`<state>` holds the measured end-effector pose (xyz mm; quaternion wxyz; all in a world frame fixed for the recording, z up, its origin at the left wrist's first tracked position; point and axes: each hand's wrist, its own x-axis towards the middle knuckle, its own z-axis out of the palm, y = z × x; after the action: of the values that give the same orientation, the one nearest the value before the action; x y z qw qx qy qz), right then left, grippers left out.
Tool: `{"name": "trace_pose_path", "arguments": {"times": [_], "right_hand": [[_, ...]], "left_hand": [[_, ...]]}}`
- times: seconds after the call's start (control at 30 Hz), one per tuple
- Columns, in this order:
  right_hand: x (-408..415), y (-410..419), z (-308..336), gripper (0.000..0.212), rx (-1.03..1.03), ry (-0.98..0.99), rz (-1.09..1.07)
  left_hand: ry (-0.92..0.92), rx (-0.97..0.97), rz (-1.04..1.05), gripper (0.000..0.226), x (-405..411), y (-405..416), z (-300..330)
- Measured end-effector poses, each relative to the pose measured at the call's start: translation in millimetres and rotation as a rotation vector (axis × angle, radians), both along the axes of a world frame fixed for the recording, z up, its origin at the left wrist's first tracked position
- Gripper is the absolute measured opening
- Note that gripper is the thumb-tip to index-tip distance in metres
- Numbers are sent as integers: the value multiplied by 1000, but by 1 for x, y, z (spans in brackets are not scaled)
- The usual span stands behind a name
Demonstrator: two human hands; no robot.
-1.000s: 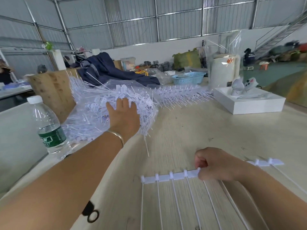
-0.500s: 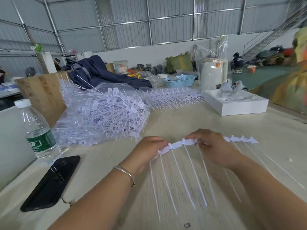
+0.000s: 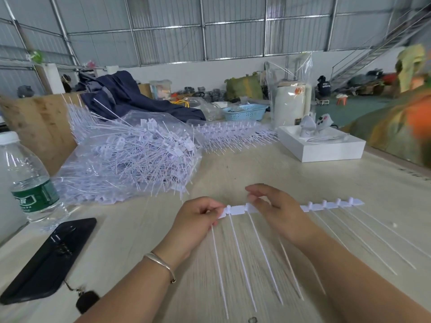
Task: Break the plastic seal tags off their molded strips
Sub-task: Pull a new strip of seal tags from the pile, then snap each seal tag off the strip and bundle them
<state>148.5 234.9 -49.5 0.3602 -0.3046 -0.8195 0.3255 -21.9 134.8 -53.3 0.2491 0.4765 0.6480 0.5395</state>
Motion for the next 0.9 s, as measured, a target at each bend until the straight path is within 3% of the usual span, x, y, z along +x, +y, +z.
{"name": "trace_pose_path", "arguments": {"times": [0.03,0.13,0.37,0.53,0.73,0.9], "right_hand": [[-3,-1,-2,14,1,-34,33],[-3,-2,-4,28,-108,-98,145],[5,-1,6,22,-208,150,187],[4,1,3,26,-103,-17,155],[7,6,5,68,-76,-113,35],[9,-4,14,64,-190,-9,148]], "left_hand": [[-11,24,-21,16,4,-1,2],[-49,60,-67,15,10,-4,6],[-193,-40,-49,10,7,-5,5],[-401,-91,-167,9,2,-6,5],[-605,-65,-305,23,0,-7,8],[-746,-34,-437,6,1,-9,10]]}}
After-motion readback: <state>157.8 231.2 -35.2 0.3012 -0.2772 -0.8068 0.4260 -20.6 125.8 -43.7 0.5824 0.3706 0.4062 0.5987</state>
